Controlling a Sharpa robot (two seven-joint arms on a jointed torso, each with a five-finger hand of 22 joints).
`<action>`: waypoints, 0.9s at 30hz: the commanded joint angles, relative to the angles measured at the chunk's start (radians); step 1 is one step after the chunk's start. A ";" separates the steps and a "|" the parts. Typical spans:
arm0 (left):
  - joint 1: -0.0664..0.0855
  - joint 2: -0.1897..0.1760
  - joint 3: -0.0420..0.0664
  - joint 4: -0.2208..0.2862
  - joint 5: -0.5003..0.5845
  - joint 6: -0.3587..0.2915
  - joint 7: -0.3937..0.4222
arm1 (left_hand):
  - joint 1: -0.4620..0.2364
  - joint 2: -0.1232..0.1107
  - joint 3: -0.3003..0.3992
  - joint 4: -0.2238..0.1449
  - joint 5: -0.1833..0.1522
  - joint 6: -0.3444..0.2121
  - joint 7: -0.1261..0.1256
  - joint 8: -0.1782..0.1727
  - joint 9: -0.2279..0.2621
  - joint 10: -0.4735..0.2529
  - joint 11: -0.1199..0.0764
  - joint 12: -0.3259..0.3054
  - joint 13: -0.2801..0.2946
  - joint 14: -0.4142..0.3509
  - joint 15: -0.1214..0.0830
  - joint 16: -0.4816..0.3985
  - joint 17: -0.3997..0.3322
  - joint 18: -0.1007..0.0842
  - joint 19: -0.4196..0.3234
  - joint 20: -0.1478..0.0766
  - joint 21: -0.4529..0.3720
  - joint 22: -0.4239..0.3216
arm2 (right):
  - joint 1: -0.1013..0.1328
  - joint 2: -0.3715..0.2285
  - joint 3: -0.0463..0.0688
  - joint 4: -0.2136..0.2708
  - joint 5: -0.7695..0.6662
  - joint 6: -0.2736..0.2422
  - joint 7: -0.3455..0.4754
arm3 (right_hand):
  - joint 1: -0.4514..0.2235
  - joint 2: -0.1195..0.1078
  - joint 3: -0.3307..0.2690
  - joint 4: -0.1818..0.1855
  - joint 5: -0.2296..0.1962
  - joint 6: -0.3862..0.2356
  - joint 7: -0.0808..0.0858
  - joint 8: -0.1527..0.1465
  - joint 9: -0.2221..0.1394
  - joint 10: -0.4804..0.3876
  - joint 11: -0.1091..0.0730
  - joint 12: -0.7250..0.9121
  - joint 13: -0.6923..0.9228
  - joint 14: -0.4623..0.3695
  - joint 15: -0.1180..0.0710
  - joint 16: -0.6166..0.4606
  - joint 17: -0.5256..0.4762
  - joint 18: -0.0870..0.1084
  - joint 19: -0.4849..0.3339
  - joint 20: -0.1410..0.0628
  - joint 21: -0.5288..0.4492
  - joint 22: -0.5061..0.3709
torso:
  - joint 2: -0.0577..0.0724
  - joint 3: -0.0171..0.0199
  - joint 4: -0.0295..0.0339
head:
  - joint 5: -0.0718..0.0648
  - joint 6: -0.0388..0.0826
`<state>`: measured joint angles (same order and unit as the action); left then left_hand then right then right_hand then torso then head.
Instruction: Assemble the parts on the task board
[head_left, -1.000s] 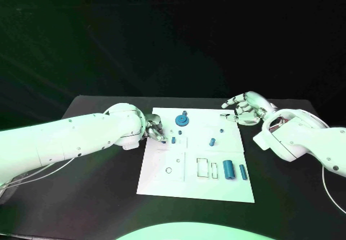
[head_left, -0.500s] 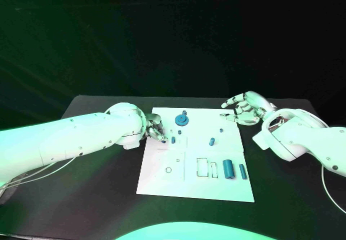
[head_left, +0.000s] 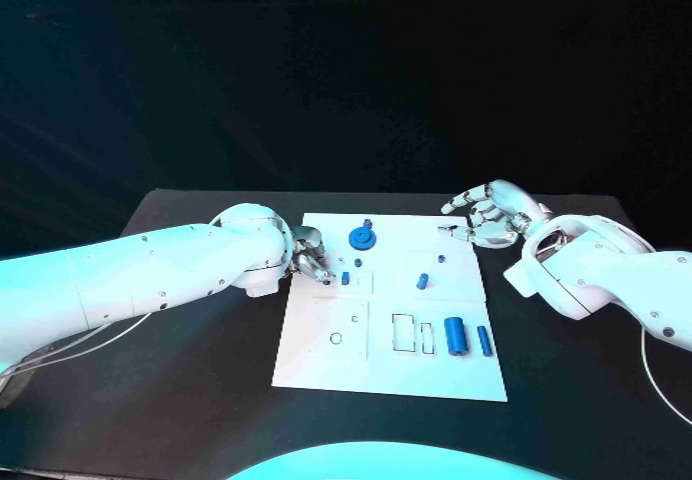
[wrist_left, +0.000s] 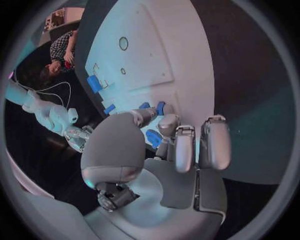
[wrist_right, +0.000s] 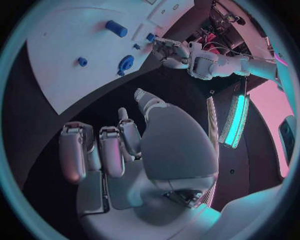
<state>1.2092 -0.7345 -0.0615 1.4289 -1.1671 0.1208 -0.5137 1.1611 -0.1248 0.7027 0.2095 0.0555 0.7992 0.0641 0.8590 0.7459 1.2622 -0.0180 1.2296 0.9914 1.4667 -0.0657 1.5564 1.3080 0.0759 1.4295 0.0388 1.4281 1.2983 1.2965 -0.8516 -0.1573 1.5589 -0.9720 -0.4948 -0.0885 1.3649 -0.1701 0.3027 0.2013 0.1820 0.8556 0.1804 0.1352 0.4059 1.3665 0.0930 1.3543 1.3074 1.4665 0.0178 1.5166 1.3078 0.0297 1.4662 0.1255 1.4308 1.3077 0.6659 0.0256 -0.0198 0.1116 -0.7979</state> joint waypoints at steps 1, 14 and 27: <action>-0.005 0.006 -0.005 0.004 0.013 0.045 0.005 | -0.003 0.004 0.159 -0.154 0.007 0.006 -0.010 0.006 -0.002 0.011 0.001 0.008 0.005 0.097 -0.008 0.001 0.241 -0.017 0.007 0.000 0.005 0.002 | -0.001 0.000 0.000 0.002 -0.003 0.008 0.012 | -0.006 -0.002 0.008 0.000 0.005 0.005 -0.003 0.006 -0.001 -0.001 -0.001 -0.001 0.052 0.074 -0.001 -0.006 0.141 0.007 0.015 -0.002 -0.005 0.183 | -0.001 -0.0003 0.0010 | -0.001 -0.001; -0.006 0.016 -0.005 -0.016 0.037 0.013 0.008 | -0.113 -0.032 0.114 -0.106 0.004 0.032 -0.022 0.008 -0.010 0.018 -0.007 0.005 0.003 0.098 -0.014 0.002 0.242 -0.017 0.009 -0.006 0.006 0.006 | -0.001 0.000 0.000 0.002 -0.002 0.005 0.013 | -0.007 -0.003 0.010 0.001 0.005 0.005 -0.003 0.007 -0.001 -0.001 -0.001 -0.002 0.051 0.073 -0.001 -0.007 0.139 0.007 0.014 -0.002 -0.005 0.183 | 0.000 -0.0001 -0.0002 | -0.002 -0.001; -0.006 0.020 -0.006 -0.039 0.044 0.005 0.007 | -0.206 -0.053 -0.041 -0.011 0.004 0.048 -0.021 0.003 -0.022 0.010 -0.007 -0.004 -0.007 0.098 -0.015 0.002 0.242 -0.017 0.010 -0.008 0.004 0.005 | -0.001 -0.003 0.000 0.003 -0.001 0.000 0.015 | -0.008 -0.004 0.011 0.002 0.005 0.004 -0.003 0.007 -0.002 -0.004 -0.001 -0.004 0.049 0.073 -0.001 -0.009 0.136 0.008 0.013 -0.002 -0.009 0.181 | -0.001 0.0001 0.0003 | -0.004 -0.002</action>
<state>1.2068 -0.7170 -0.0653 1.3900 -1.1382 0.1202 -0.5126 0.9650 -0.1788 0.6673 0.1977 0.0615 0.8455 0.0357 0.8628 0.7237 1.2764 -0.0250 1.2312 0.9847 1.4669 -0.0732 1.5564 1.3078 0.0759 1.4347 0.0337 1.4280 1.3031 1.2965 -0.8537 -0.1573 1.5604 -0.9711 -0.4956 -0.0869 1.3649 -0.1701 0.3097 0.2027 0.1820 0.8556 0.1804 0.1391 0.4051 1.3665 0.0930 1.3543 1.3074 1.4665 0.0178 1.5127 1.3076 0.0297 1.4662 0.1255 1.4254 1.3074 0.6659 0.0259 -0.0197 0.1075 -0.7993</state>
